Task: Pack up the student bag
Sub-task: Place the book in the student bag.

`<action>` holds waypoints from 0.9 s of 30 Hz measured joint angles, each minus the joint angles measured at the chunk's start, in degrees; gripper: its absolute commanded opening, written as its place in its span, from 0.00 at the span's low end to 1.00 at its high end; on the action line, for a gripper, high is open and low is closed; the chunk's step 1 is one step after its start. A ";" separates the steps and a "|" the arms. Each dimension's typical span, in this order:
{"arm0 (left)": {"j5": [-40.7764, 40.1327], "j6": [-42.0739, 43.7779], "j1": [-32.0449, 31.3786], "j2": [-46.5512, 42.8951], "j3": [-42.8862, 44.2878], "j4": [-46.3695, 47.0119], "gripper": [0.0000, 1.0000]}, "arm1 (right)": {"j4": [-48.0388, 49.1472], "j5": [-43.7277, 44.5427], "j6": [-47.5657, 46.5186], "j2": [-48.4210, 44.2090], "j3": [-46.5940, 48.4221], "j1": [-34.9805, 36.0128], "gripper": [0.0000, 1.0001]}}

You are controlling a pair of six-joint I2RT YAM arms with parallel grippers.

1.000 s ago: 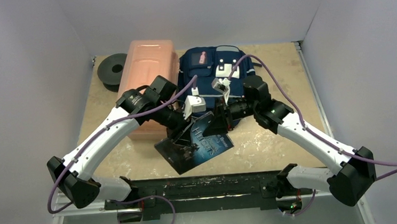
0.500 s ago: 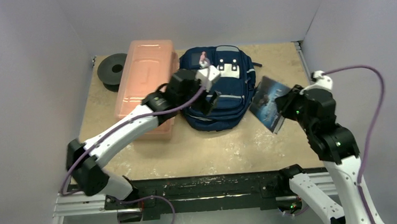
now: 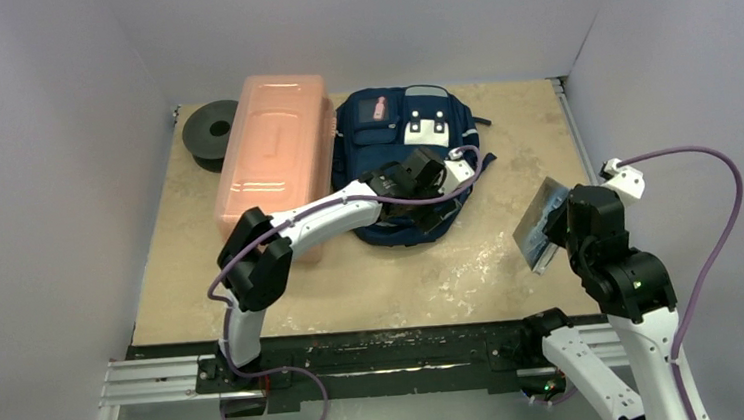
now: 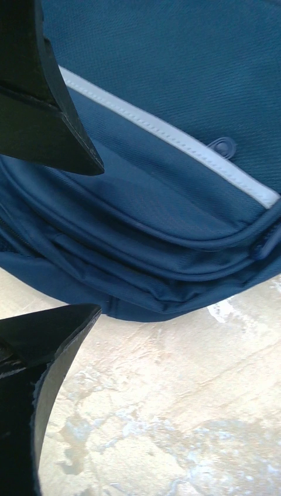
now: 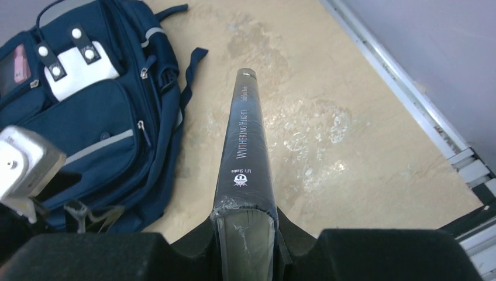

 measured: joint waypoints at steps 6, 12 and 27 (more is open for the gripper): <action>-5.16 0.00 -2.93 4.61 4.42 0.46 0.91 | -0.52 -3.76 2.25 -1.07 -2.12 0.09 0.00; -11.02 1.09 -5.38 7.87 4.63 0.26 0.46 | -1.07 -5.31 3.28 -2.67 -2.12 0.11 0.00; -18.69 1.70 -5.22 4.39 6.47 -0.31 0.00 | -0.04 -24.41 12.24 -6.34 -8.87 0.11 0.00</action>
